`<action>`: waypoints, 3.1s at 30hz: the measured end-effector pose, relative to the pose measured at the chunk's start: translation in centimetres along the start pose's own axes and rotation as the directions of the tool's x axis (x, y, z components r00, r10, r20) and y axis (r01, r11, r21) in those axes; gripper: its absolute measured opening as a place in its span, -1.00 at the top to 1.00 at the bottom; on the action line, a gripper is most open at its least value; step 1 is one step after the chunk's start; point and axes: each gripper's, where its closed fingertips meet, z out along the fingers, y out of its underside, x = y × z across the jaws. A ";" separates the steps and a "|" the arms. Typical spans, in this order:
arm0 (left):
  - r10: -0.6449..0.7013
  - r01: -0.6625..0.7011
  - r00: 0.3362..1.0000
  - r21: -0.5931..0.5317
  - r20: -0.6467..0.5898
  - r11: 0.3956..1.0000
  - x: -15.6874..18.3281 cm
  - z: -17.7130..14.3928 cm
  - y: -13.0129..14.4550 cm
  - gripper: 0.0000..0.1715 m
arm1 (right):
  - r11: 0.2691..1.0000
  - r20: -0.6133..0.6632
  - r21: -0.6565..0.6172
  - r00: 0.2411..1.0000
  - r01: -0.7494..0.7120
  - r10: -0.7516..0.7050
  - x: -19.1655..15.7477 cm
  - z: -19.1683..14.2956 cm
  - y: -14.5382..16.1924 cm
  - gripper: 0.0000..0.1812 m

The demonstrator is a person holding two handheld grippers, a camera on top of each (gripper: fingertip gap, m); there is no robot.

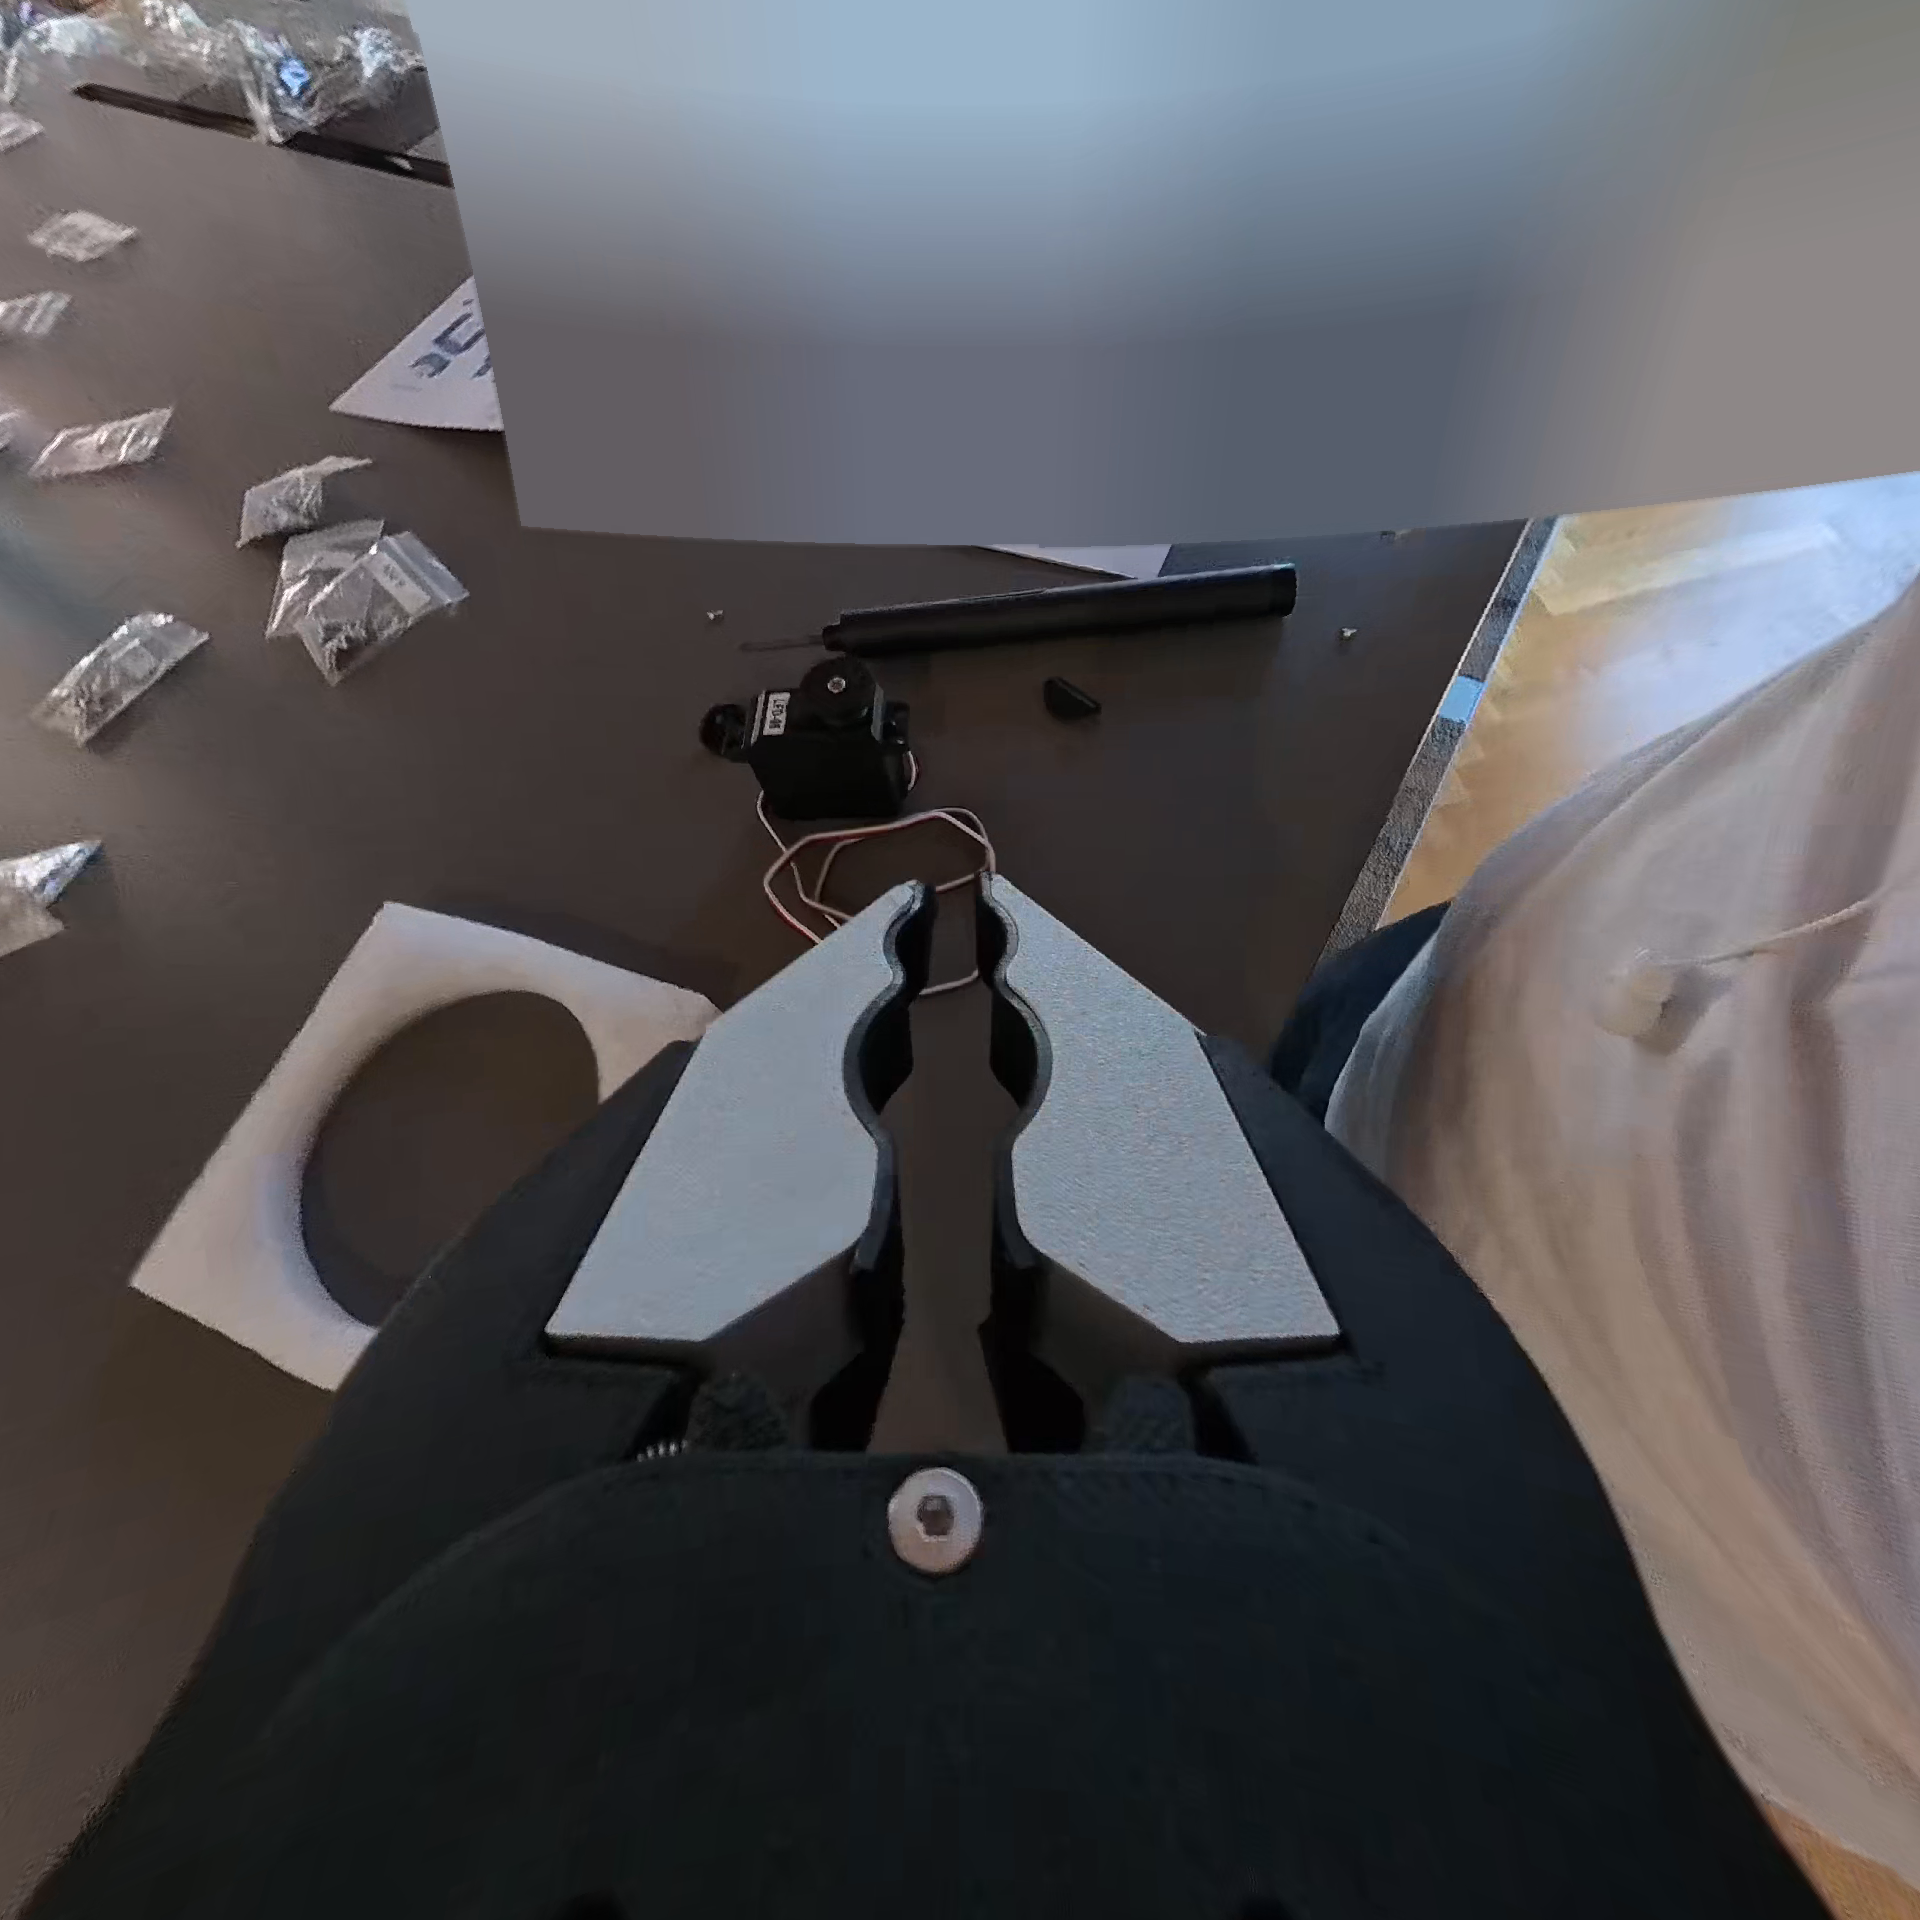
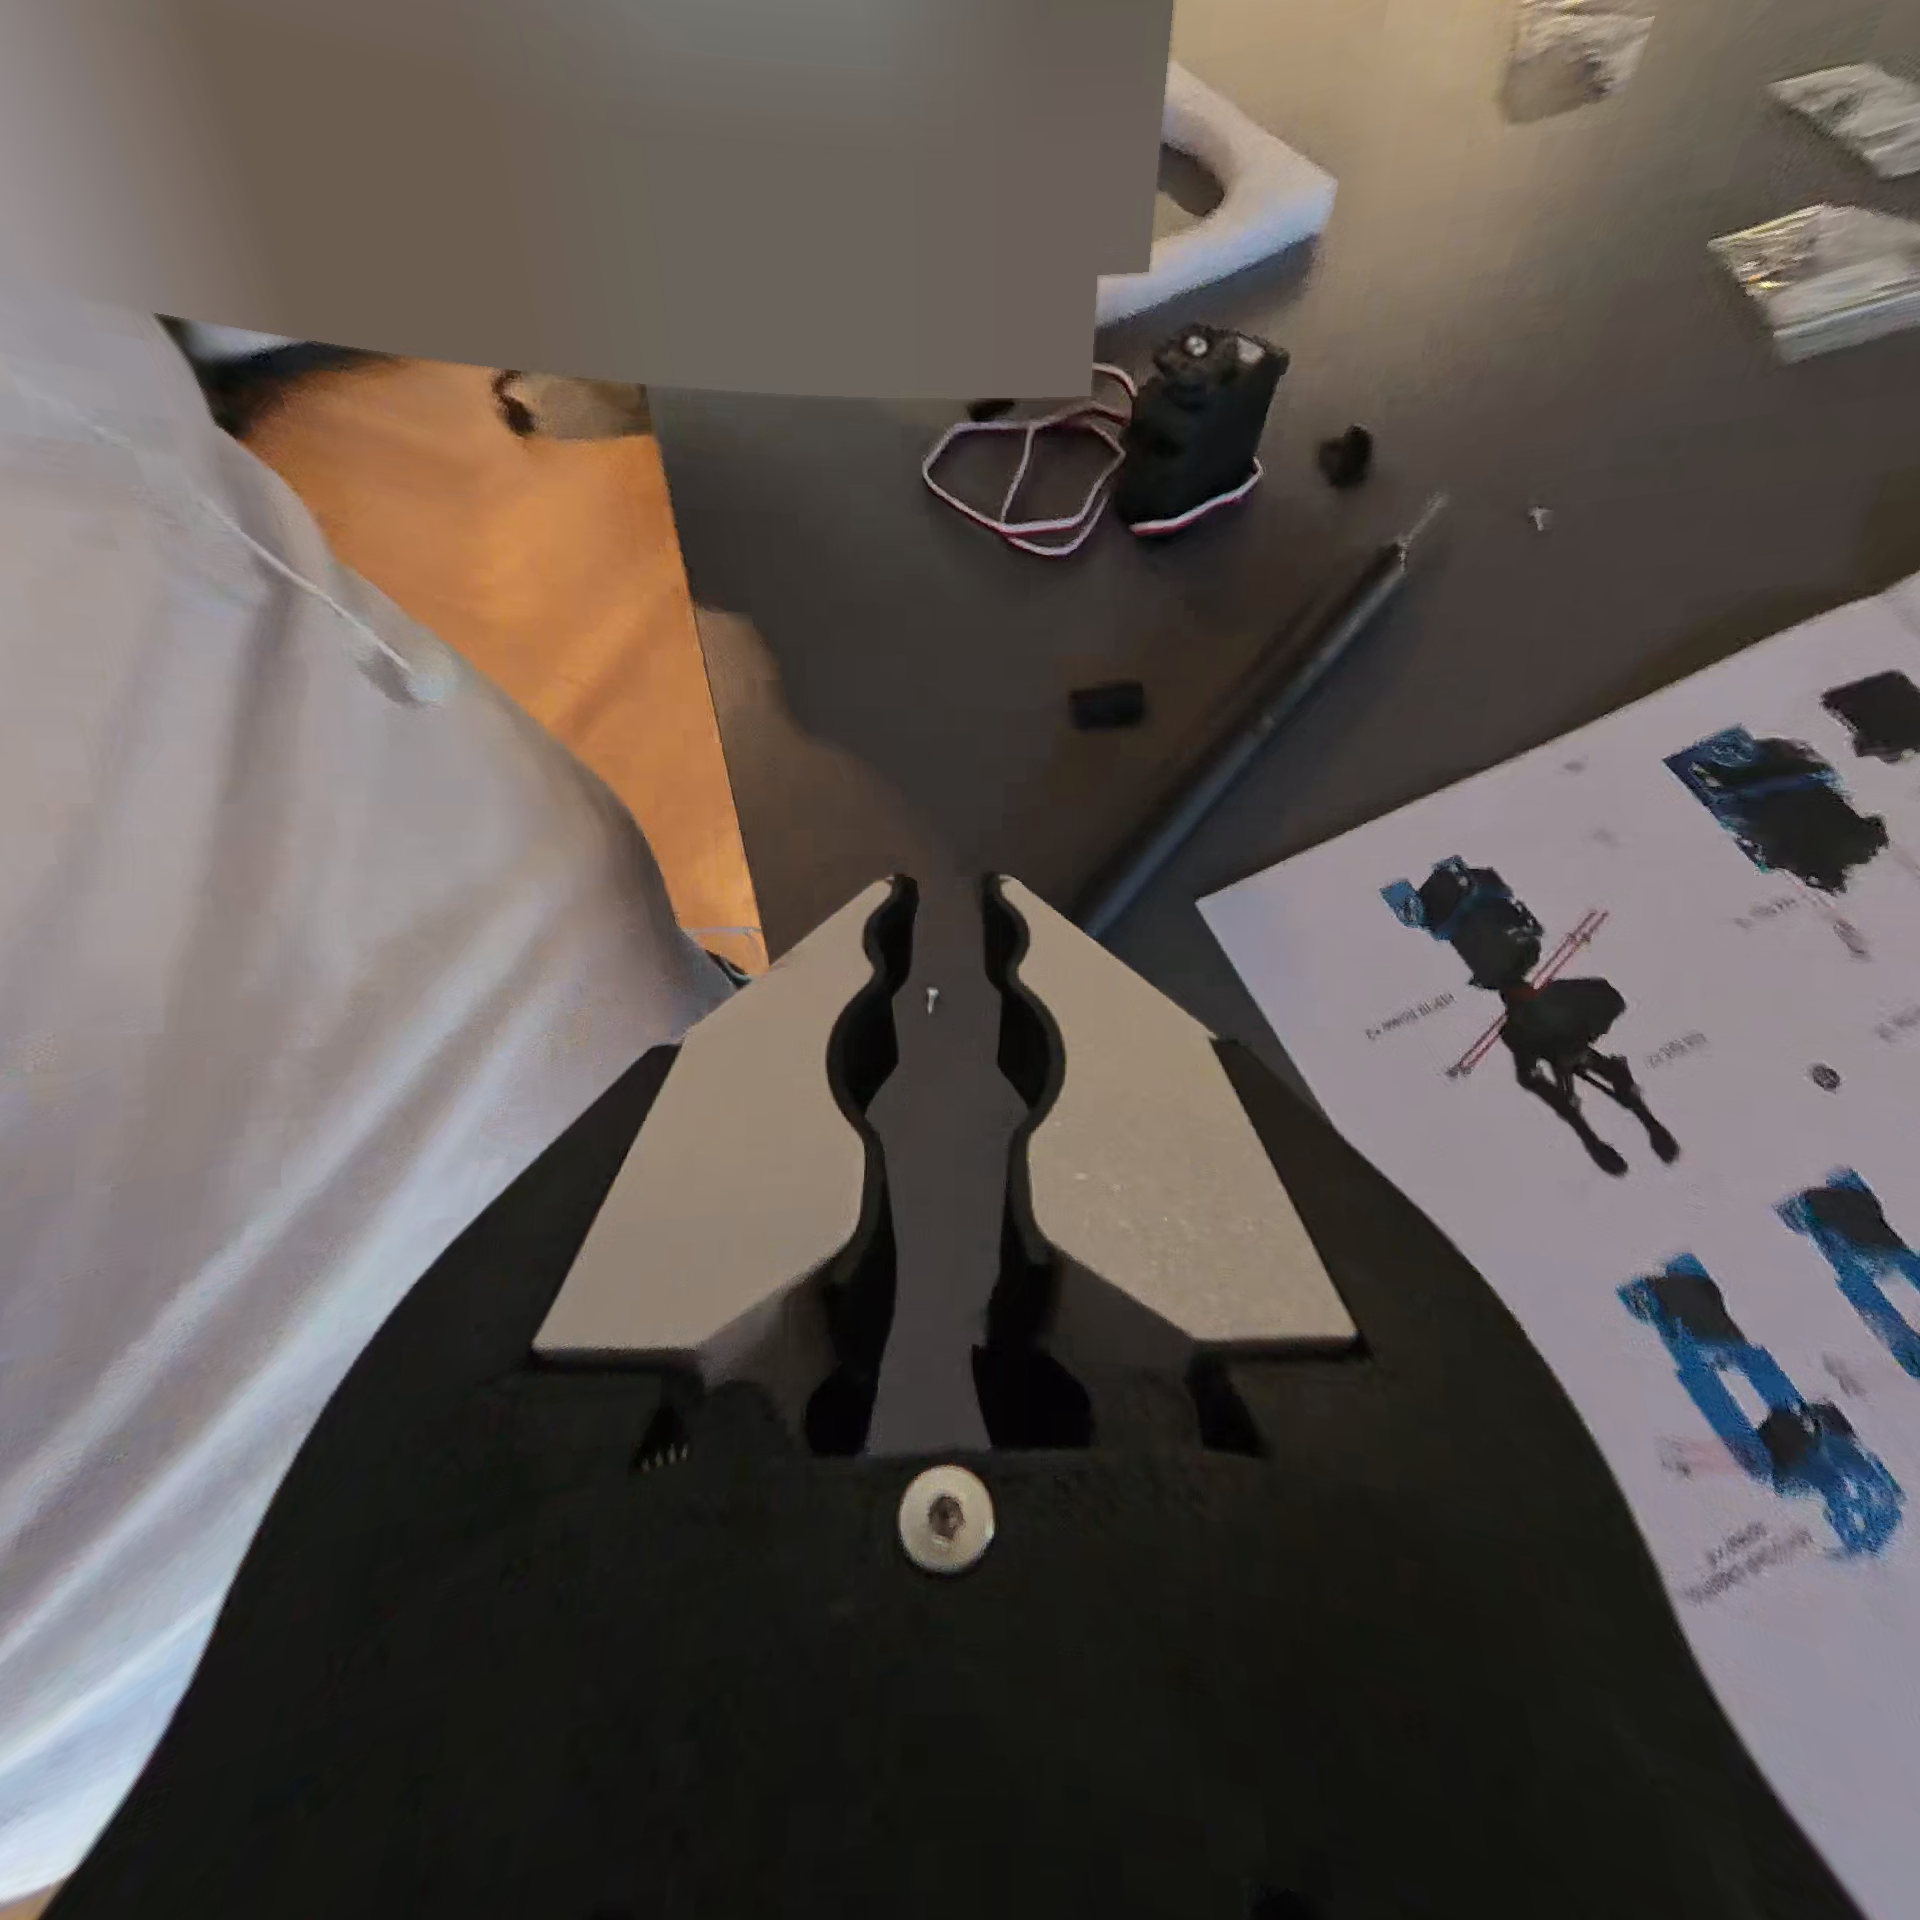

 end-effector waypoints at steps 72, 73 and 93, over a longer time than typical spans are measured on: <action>-0.045 0.051 0.998 -0.116 0.050 0.992 0.1 -4.4 5.1 0.97 | 0.910 -0.009 -0.401 0.993 0.103 -0.117 6.7 10.6 -2.4 0.99; -0.051 0.058 0.997 -0.118 0.056 0.991 0.0 -4.6 5.2 0.97 | 0.912 0.000 -0.399 0.995 0.092 -0.101 6.7 10.6 -2.5 0.99; -0.119 0.127 0.986 -0.061 0.118 0.990 -1.6 -1.5 3.4 0.91 | 0.985 -0.085 0.170 0.996 0.017 -0.003 9.2 1.5 -6.2 0.81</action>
